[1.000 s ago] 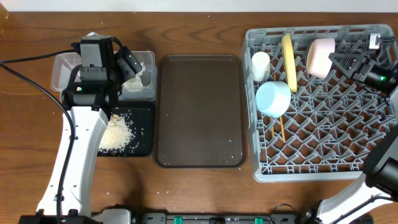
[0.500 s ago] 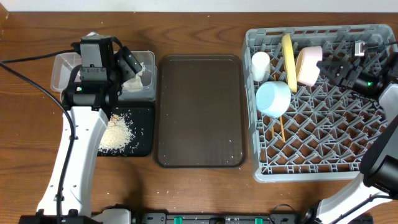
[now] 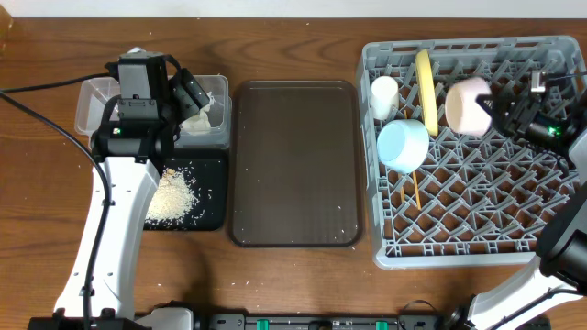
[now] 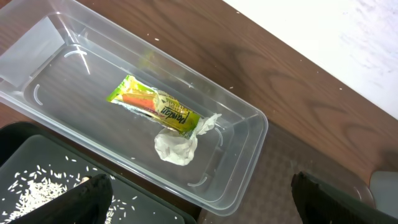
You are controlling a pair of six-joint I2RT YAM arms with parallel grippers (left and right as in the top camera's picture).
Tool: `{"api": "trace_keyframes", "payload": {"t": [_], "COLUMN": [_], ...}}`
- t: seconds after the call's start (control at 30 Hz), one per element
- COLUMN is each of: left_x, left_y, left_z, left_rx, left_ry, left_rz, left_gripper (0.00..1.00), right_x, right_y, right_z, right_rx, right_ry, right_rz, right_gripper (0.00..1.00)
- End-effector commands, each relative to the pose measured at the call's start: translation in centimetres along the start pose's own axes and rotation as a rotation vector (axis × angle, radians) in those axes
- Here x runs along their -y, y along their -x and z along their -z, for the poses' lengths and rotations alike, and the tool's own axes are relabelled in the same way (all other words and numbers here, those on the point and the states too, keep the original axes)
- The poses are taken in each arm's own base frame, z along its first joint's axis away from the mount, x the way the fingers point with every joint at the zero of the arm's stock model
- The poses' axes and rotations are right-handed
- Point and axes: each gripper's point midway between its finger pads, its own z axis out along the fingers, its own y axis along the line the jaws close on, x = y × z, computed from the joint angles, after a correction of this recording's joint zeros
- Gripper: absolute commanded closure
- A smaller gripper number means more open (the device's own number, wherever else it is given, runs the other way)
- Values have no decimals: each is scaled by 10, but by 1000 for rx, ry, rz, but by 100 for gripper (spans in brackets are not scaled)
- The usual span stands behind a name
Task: Sort waste into correct bins and load items into the dishwasher rack
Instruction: 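Lower the pink-white bowl into the rack's right side and release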
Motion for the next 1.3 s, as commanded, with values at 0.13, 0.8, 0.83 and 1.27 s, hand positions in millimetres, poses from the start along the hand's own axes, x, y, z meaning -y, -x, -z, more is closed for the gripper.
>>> {"api": "trace_keyframes", "payload": {"t": [0.13, 0.8, 0.83, 1.27], "left_x": [0, 0, 0, 0], "left_y": [6, 6, 6, 6], "left_z": [1, 1, 1, 1], "left_rx": [13, 13, 13, 13], "left_ry": [2, 2, 2, 2], "left_rz": [3, 3, 3, 3], "left_gripper": [5, 5, 5, 5], "right_x": [13, -31, -38, -113], "right_y": [4, 18, 16, -72], "right_z": [14, 87, 85, -14], "right_rx": [32, 118, 117, -215], "right_ry": [-46, -920, -937, -839], "right_rz": [-20, 130, 149, 390], "right_gripper": [6, 1, 1, 1]}}
